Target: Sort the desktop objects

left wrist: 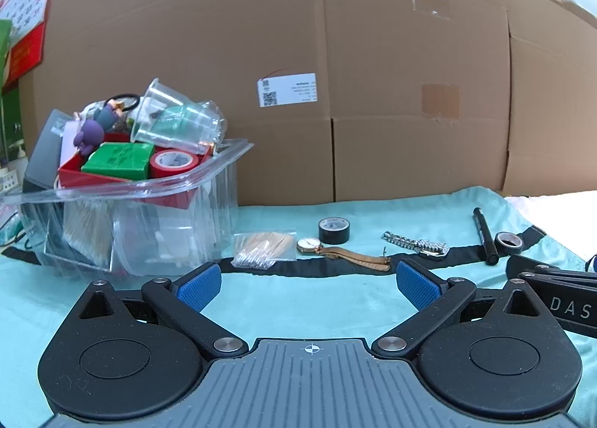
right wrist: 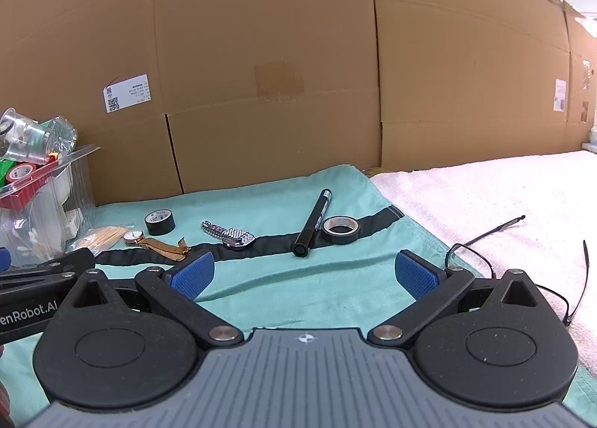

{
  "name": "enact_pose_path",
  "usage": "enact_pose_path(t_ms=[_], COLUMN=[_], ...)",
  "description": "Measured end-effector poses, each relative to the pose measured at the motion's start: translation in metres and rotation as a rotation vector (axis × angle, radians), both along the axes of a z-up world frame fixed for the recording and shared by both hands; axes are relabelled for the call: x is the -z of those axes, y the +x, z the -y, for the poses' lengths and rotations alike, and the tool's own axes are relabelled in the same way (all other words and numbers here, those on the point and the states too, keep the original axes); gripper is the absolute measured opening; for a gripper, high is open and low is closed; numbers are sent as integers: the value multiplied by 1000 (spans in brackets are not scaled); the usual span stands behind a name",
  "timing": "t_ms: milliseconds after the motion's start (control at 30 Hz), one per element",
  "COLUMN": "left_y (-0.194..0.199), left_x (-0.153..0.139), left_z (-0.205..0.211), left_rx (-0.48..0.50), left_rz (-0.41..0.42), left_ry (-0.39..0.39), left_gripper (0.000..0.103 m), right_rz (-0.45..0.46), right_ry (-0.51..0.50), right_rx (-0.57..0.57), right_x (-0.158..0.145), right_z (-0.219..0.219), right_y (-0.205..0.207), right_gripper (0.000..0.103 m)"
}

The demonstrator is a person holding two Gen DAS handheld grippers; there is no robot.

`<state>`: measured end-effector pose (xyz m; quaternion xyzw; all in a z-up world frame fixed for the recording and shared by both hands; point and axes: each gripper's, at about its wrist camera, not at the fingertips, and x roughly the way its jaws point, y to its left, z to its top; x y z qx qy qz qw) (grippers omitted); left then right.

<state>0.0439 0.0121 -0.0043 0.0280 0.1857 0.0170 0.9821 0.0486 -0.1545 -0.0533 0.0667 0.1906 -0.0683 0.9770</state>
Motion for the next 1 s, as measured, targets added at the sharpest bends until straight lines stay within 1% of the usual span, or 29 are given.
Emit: enact_pose_path(t_ms=[133, 367, 467, 533, 600, 667, 700, 767, 900, 933, 1000], left_y=[10, 43, 59, 70, 78, 86, 89, 94, 101, 100, 97], left_x=[-7, -21, -25, -26, -24, -21, -19, -16, -5, -1, 11], left_z=[5, 22, 34, 44, 54, 65, 69, 77, 93, 98, 109], left_rx=[22, 95, 128, 142, 162, 187, 205, 228, 275, 298, 335], left_rz=[-9, -66, -96, -111, -107, -109, -107, -110, -137, -148, -166], left_ry=[18, 66, 72, 76, 90, 101, 90, 57, -4, -13, 16], left_gripper=[103, 103, 103, 103, 103, 103, 103, 103, 103, 103, 103], right_rz=[-9, -18, -16, -39, -84, -134, -144, -131, -58, -58, -67], right_ry=[16, 11, -9, -35, -58, -56, -57, -37, 78, 84, 57], right_rx=[-1, 21, 41, 57, 64, 76, 82, 90, 42, 35, 2], right_x=[-3, -17, -23, -24, -22, -20, -21, -24, -31, -32, -31], right_z=[6, 23, 32, 38, 45, 57, 63, 78, 114, 121, 127], right_y=[6, 29, 43, 53, 64, 72, 73, 71, 69, 72, 82], right_gripper=[103, 103, 103, 103, 103, 103, 103, 103, 103, 102, 102])
